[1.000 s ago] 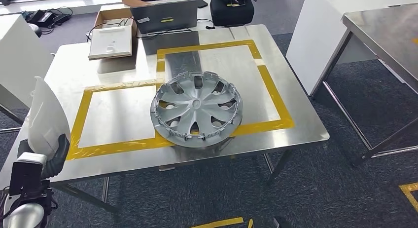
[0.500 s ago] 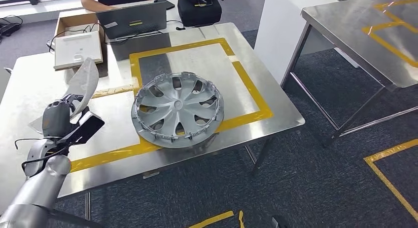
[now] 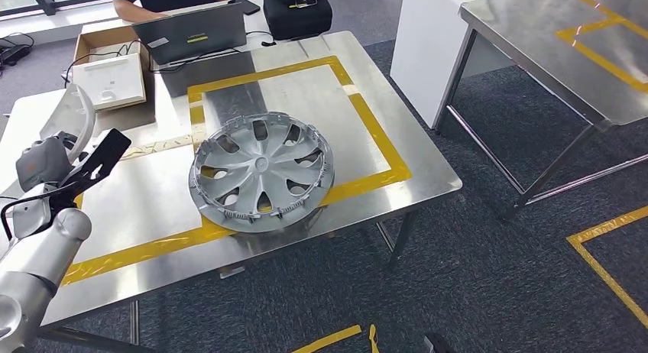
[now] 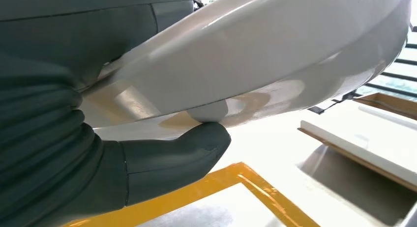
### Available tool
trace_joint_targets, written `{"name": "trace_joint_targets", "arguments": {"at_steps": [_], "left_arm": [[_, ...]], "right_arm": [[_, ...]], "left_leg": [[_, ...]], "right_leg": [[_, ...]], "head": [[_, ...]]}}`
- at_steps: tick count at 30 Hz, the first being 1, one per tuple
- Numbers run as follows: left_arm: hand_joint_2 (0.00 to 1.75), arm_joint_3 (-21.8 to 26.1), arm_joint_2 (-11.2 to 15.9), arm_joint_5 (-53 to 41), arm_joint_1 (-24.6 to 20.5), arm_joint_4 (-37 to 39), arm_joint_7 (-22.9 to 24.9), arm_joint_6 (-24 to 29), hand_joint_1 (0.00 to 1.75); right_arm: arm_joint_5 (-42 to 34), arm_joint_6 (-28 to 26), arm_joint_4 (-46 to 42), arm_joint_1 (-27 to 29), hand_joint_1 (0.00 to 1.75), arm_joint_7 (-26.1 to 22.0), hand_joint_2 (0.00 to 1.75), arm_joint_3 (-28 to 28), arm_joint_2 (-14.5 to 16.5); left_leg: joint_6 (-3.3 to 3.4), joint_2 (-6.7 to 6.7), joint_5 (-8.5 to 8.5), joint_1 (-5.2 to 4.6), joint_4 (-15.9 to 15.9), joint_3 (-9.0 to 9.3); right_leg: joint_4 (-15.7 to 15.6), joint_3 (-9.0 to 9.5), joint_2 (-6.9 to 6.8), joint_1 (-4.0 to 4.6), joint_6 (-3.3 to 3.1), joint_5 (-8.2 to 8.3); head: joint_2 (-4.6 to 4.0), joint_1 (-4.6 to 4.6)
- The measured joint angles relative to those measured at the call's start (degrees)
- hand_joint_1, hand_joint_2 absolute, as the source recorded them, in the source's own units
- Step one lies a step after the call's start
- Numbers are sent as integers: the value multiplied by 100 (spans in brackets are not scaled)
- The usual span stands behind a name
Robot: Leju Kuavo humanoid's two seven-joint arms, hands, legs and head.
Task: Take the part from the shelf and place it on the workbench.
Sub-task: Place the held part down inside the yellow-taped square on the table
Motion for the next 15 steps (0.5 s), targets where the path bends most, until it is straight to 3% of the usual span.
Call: {"name": "trace_joint_targets", "arguments": {"at_steps": [6, 15], "left_arm": [[175, -1, 55, 109, 3, 175, 72, -122, 175], [175, -1, 60, 77, 31, 265, -472, -118, 175]], "right_arm": [[8, -14, 0, 0, 0, -17, 0, -1, -13], [44, -19, 0, -1, 0, 37, 0, -1, -15]], "left_leg": [[-15, -12, 3, -4, 5, -5], [-8, -26, -3, -9, 19, -15]], "right_leg": [[-1, 4, -4, 0, -4, 2], [-11, 9, -16, -6, 2, 5]], "head": [[0, 1], [0, 1]]}}
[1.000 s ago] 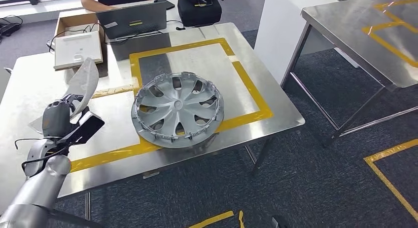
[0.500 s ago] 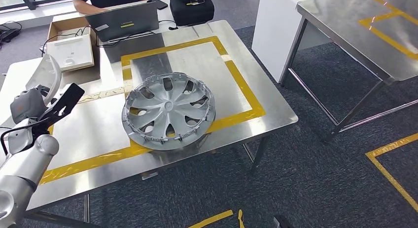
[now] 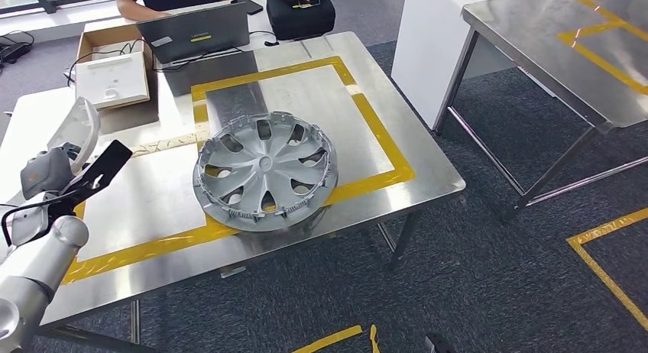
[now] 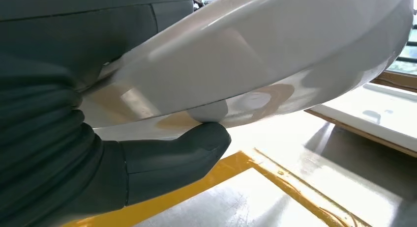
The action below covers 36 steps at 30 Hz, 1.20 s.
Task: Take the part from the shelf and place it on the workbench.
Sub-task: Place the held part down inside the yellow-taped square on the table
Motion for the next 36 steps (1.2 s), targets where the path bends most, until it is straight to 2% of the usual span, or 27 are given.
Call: {"name": "trace_joint_targets", "arguments": {"at_steps": [4, 8, 10, 14, 22, 29, 32, 36], "left_arm": [[175, -18, -63, -210, 14, 4, -430, 153, 175], [175, -65, -246, -321, 53, 4, -721, 294, 0], [175, -81, -339, -292, 79, 4, -831, 363, 0], [0, -83, -463, -213, 109, 4, -1001, 398, 0], [0, -83, -543, -209, 114, -2, -1198, 548, 0], [0, -83, -647, -286, 112, -34, -1369, 759, 0], [0, -83, -737, -234, 96, -114, -1728, 994, 0], [0, -77, -885, 94, -66, -420, -2447, 1309, 0]], "right_arm": [[65, 5, 0, -4, 0, -81, 0, 1, -4], [111, 17, 0, -12, 0, -197, 0, 1, -18], [117, 19, 0, -14, 0, -203, 0, 1, -24], [128, 19, 0, -7, 0, -172, 0, 0, -24], [209, 12, 0, -5, 0, 16, 0, 1, -23], [220, 12, 0, -5, 0, -16, 0, 1, -17], [213, 11, 0, -5, 0, -116, 0, 0, -14], [213, 1, 0, -8, 0, -242, 0, -2, -13]], "left_leg": [[2, -4, -1, 0, 2, 0], [4, -10, -3, 0, 2, 0], [6, -9, -5, 0, 2, 1], [10, -8, -7, 0, 3, 2], [9, -10, -7, 0, 3, 2], [10, -10, -7, -2, 5, 3], [10, -12, -7, -2, 8, 3], [10, -24, -7, -2, 11, -3]], "right_leg": [[-5, 2, -4, -1, 1, 0], [-7, 7, -7, -2, 1, 0], [-7, 8, -8, -4, 2, 1], [-7, 8, -7, -5, 3, 1], [-7, 8, -7, -3, 3, 1], [-7, 9, -6, -4, 3, 1], [-8, 9, -8, -4, 3, 1], [-7, 10, -19, -3, 5, 2]], "head": [[0, 0], [0, 0], [0, 0], [0, 0], [0, 0], [0, 0], [0, -1], [0, 1]]}}
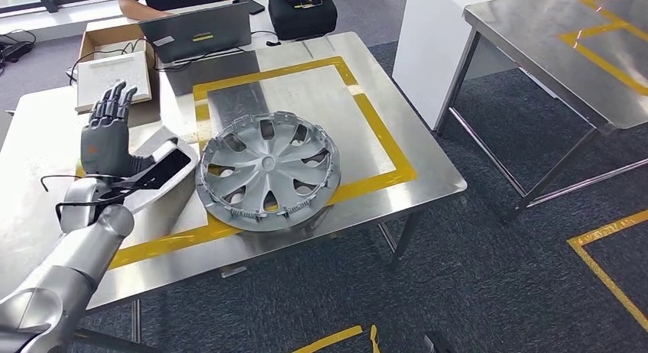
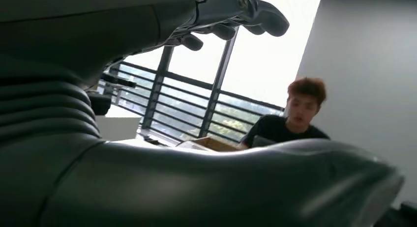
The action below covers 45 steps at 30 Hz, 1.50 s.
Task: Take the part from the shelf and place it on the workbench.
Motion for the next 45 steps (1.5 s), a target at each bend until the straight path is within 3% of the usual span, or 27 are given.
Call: {"name": "trace_joint_targets", "arguments": {"at_steps": [6, 10, 15, 17, 20, 21, 22, 23, 25, 26, 27, 31, 33, 35, 36, 37, 38, 39, 41, 42, 43, 45], "left_arm": [[0, 5, -48, 231, -335, -409, -157, -71, 0], [0, 37, -5, 758, -387, -689, -588, 146, 0], [0, 49, 399, 1302, -456, -1808, -519, 190, 0], [0, 42, 543, 1337, -403, -2244, -456, 197, 0], [0, -23, 673, 1350, -290, -2667, -418, 161, 0], [0, -55, 715, 1351, -245, -2768, -409, 152, 0], [0, -85, 763, 1351, -207, -2864, -391, 148, 0], [0, -109, 807, 1349, -181, -2955, -363, 149, 0], [0, -156, 899, 1316, -161, -3135, -281, 158, 0], [0, -177, 954, 1289, -158, -3218, -241, 163, 0], [0, -197, 1005, 1263, -152, -3291, -207, 168, 0], [0, -278, 1228, 1248, -84, -3488, -151, 141, 0], [0, -296, 1352, 1275, -27, -3530, -130, 128, 0], [0, -301, 1463, 1306, 66, -3553, -117, 129, 0], [0, -303, 1513, 1321, 144, -3564, -114, 131, 0], [0, -305, 1562, 1333, 244, -3582, -115, 130, 0], [0, -308, 1606, 1346, 352, -3616, -121, 128, 0], [0, -310, 1646, 1359, 449, -3666, -130, 126, 0], [0, -319, 1727, 1362, 597, -3833, -144, 126, 0], [0, -325, 1771, 1341, 656, -3935, -140, 130, 0], [0, -331, 1814, 1312, 703, -4035, -132, 135, 0], [0, -338, 1872, 1260, 794, -4213, -101, 141, 0]], "right_arm": [[9, -1, 0, 9, 0, -43, 0, -2, 0], [38, -14, 0, 8, 0, -31, 0, -3, 0], [43, -41, 0, 35, 0, 98, 0, -38, 32], [32, -74, 1, 56, 0, 130, 0, -64, 46], [-5, -100, 2, 60, 0, 115, 0, -128, 64], [-18, -102, 2, 58, 0, 91, 0, -151, 66], [-26, -103, 2, 57, 0, 64, 0, -170, 67], [-31, -102, 2, 57, 0, 41, 0, -185, 67], [-36, -97, 2, 52, 0, 15, 0, -213, 74], [-37, -93, 2, 49, 0, 13, 0, -231, 83], [-39, -90, 2, 46, 0, 20, 0, -251, 95], [-48, -82, 2, 27, 0, 74, 0, -300, 138], [-56, -83, 2, 25, 0, 81, 0, -319, 158], [-62, -86, 2, 26, 0, 83, 0, -334, 167], [-57, -87, 2, 26, 0, 87, 0, -339, 170], [-44, -87, 2, 27, 0, 99, 0, -343, 173], [-28, -87, 2, 28, 0, 116, 0, -348, 175], [-9, -87, 2, 29, 0, 135, 0, -351, 178], [27, -89, 2, 26, 0, 157, 0, -358, 187], [40, -90, 2, 27, 0, 157, 0, -361, 192], [51, -91, 2, 28, 0, 152, 0, -365, 197], [69, -93, 2, 38, 0, 142, 0, -370, 198]], "left_leg": [[12, 12, -8, -4, 8, 4], [47, 6, -28, -12, 49, -15], [130, 26, 10, -16, 4, -4], [187, 34, 104, 23, -108, 45], [218, 16, 163, 46, -133, -1], [215, 10, 167, 48, -110, -29], [207, 7, 168, 53, -78, -60], [194, 7, 168, 63, -39, -95], [137, 9, 161, 83, 54, -175], [95, 8, 159, 85, 95, -207], [52, 6, 161, 79, 128, -230], [-116, -26, 164, 81, 168, -295], [-163, -110, -168, 94, 504, -428], [-174, -186, -659, 91, 1214, -652], [-169, -201, -810, 88, 1525, -721], [-153, -207, -848, 82, 1680, -709], [-124, -210, -776, 73, 1627, -593], [-83, -214, -638, 59, 1371, -378], [9, -227, -489, 12, 586, 164], [31, -231, -469, -16, 293, 343], [45, -232, -482, -41, 118, 435], [77, -225, -396, -62, 48, 415]], "right_leg": [[-3, 3, 2, -8, 6, 4], [0, 5, -7, -18, 28, 7], [-33, 37, 9, -35, 98, 29], [146, -25, 28, -31, 130, -153], [1160, -419, 50, -42, 173, -741], [1433, -517, 52, -49, 190, -836], [1513, -527, 52, -58, 205, -823], [1361, -425, 49, -69, 219, -709], [651, -14, 29, -91, 242, -430], [387, 128, 34, -83, 221, -322], [229, 203, 43, -75, 190, -282], [167, 126, 97, -65, -29, -225], [136, 49, 108, -66, -122, -132], [135, -67, 128, -40, -168, -39], [136, -130, 142, -24, -180, 10], [138, -193, 157, -9, -187, 60], [139, -252, 171, 4, -188, 110], [140, -305, 184, 18, -185, 159], [138, -390, 196, 35, -163, 262], [126, -407, 198, 36, -136, 313], [110, -412, 199, 29, -101, 364], [44, -401, 203, 21, -14, 468]], "head": [[0, -2], [0, -3], [0, -4], [0, 2], [0, 22], [0, 27], [0, 30], [0, 31], [0, 37], [0, 39], [0, 41], [0, 39], [0, 30], [0, 25], [0, 25], [0, 25], [0, 25], [0, 25], [0, 30], [0, 31], [0, 25], [0, 9]]}}
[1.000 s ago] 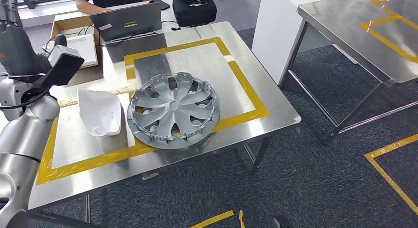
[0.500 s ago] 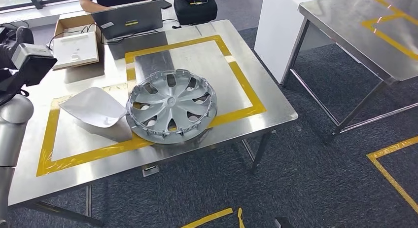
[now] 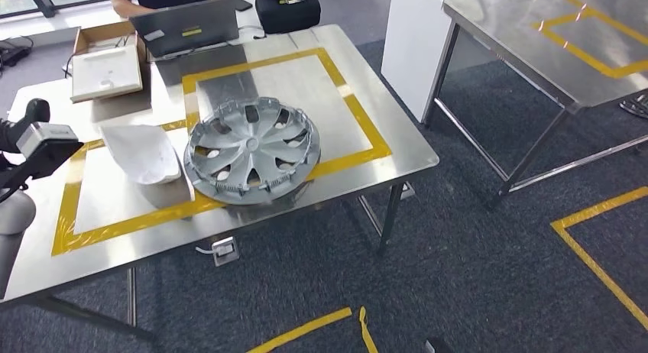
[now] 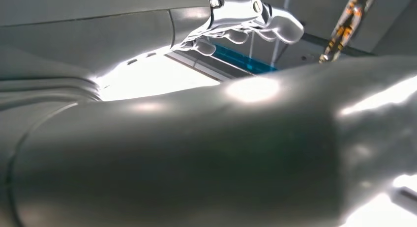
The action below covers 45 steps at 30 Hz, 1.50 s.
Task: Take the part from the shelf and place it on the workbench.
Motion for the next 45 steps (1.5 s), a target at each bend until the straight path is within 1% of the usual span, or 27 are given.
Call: {"name": "trace_joint_targets", "arguments": {"at_steps": [2, 4, 6, 7, 8, 10, 12, 13, 14, 16, 18, 20, 21, 22, 24, 26, 28, 29, 31, 32, 33, 36, 37, 39, 41, 43, 45], "left_arm": [[0, -4, 11, -53, 84, -163, 45, 6, 0], [0, -8, 8, -134, 169, -319, 106, 24, 0], [0, -9, 7, -210, 275, -454, 161, 45, 0], [0, -9, 8, -240, 344, -514, 180, 54, 0], [0, -9, 15, -265, 416, -568, 192, 60, 0], [0, -5, 52, -303, 532, -662, 200, 66, 0], [0, 23, 119, -319, 582, -750, 207, 67, 0], [0, 40, 150, -323, 595, -784, 217, 66, 0], [0, 61, 176, -348, 619, -813, 237, 66, 0], [0, 104, 209, -475, 725, -846, 308, 71, 0], [0, 161, 258, -619, 862, -869, 375, 84, 0], [0, 218, 310, -673, 943, -879, 403, 91, 0], [0, 241, 329, -680, 977, -883, 408, 92, 0], [0, 257, 342, -682, 1017, -885, 410, 92, 0], [0, 273, 366, -685, 1085, -890, 410, 92, 0], [0, 299, 385, -687, 1103, -910, 410, 92, 0], [0, 331, 405, -707, 1106, -944, 415, 90, 0], [0, 340, 416, -763, 1108, -953, 438, 86, 0], [0, 343, 428, -1021, 1107, -933, 546, 79, 0], [0, 338, 428, -1209, 1102, -904, 626, 70, 0], [0, 332, 426, -1393, 1100, -865, 703, 55, 0], [0, 311, 404, -1849, 1151, -659, 936, -42, 0], [0, 302, 392, -1970, 1199, -570, 1011, -84, 0], [0, 280, 365, -2112, 1325, -393, 1120, -159, 0], [0, 270, 335, -2089, 1433, -187, 1146, -219, 0], [0, 275, 272, -1924, 1517, 119, 1051, -227, 0], [0, 293, 133, -1726, 1610, 561, 897, -140, 0]], "right_arm": [[22, 2, 0, 6, 0, -18, 0, -1, -7], [37, 3, -1, 5, 0, -66, 0, -1, -16], [42, 1, -2, -2, 0, -132, 0, -1, -31], [43, 1, -2, -4, 0, -162, 0, -1, -40], [45, 2, -2, -5, 0, -185, 0, -1, -49], [60, 6, -2, -7, 0, -205, 0, -1, -62], [84, 12, -2, -18, 0, -196, 0, -1, -69], [97, 14, -2, -21, 0, -189, 0, -1, -70], [108, 14, -2, -20, 0, -178, 0, -1, -71], [134, 12, -2, -6, 0, -146, 0, -1, -72], [159, 8, -2, -1, 0, -112, 0, -1, -72], [174, 6, -2, -2, 0, -100, 0, -1, -73], [177, 5, -2, -2, 0, -101, 0, -1, -74], [179, 5, -2, -1, 0, -102, 0, -1, -74], [179, 5, -2, 0, 0, -108, 0, -1, -74], [179, 4, -2, -1, 0, -113, 0, -1, -74], [180, 1, -2, -5, 0, -119, 0, -2, -78], [180, -1, -2, -5, 0, -126, 0, -2, -81], [185, -5, -2, 2, 0, -137, 0, -3, -86], [190, -9, -2, 5, 0, -136, 0, -3, -87], [197, -12, -2, 7, 0, -130, 0, -4, -87], [212, -13, -2, -2, 0, -96, 0, -7, -87], [214, -12, -2, -6, 0, -90, 0, -9, -91], [214, -10, -2, -9, 0, -94, 0, -25, -100], [214, -10, -2, -14, 0, -100, 0, -45, -104], [214, -9, -2, -24, 0, -101, 0, -58, -104], [214, -8, -2, -32, 0, -96, 0, -71, -101]], "left_leg": [[79, 29, 142, 27, -69, -54], [145, 56, 306, 55, -109, -179], [167, 68, 446, 56, -102, -360], [158, 77, 515, 58, -91, -458], [144, 85, 578, 62, -73, -559], [97, 98, 692, 75, -3, -763], [29, 107, 771, 71, 83, -919], [-9, 114, 806, 64, 111, -955], [-48, 120, 850, 63, 110, -971], [-125, 116, 910, 82, 83, -984], [-192, 70, 629, 104, 276, -1089], [-242, 30, 45, 115, 895, -1269], [-258, 24, -177, 118, 1269, -1341], [-271, 22, -265, 122, 1555, -1350], [-277, 21, -100, 134, 1604, -1108], [-261, 13, 67, 144, 930, -513], [-201, -11, -26, 122, 236, -26], [-158, -22, -86, 104, 62, 65], [-56, -17, -11, 95, 4, 0], [2, -4, 51, 100, 0, -45], [54, 10, 123, 110, -11, -104], [131, 33, 341, 103, -11, -338], [136, 38, 406, 93, -6, -423], [131, 51, 521, 72, 12, -588], [109, 64, 622, 58, 37, -731], [66, 77, 713, 41, 46, -807], [7, 86, 813, 37, 4, -815]], "right_leg": [[56, -50, -8, -6, 64, -123], [504, -191, -35, -27, 106, -649], [1196, -320, -58, -42, 152, -1133], [1446, -314, -66, -46, 174, -1177], [1541, -234, -75, -51, 192, -1089], [1190, 199, -93, -68, 212, -818], [482, 734, -99, -55, 179, -903], [239, 885, -95, -44, 135, -1004], [114, 938, -87, -23, 77, -1068], [76, 869, -86, -21, -42, -980], [45, 755, -98, -36, -132, -832], [39, 603, -103, -40, -172, -692], [40, 516, -104, -38, -175, -624], [43, 427, -104, -38, -170, -555], [48, 253, -102, -44, -144, -419], [56, 119, -97, -47, -94, -297], [53, 65, -91, -42, -21, -184], [32, 63, -88, -38, 20, -125], [-26, 58, -84, -42, 102, -31], [-2, 21, -85, -46, 134, -90], [121, -45, -87, -51, 158, -266], [1116, -336, -90, -39, 189, -1108], [1443, -383, -90, -30, 190, -1226], [1594, -225, -90, -9, 162, -1084], [964, 321, -91, 23, 87, -865], [205, 837, -88, 60, 6, -900], [-75, 978, -87, 83, -53, -938]], "head": [[0, 1], [0, 23], [0, 39], [0, 40], [0, 40], [0, 42], [0, 59], [0, 67], [0, 75], [0, 77], [0, 65], [0, 51], [0, 50], [0, 51], [0, 50], [0, 50], [0, 58], [0, 67], [0, 89], [0, 101], [0, 106], [0, 107], [0, 107], [0, 107], [0, 108], [0, 108], [0, 125]]}}
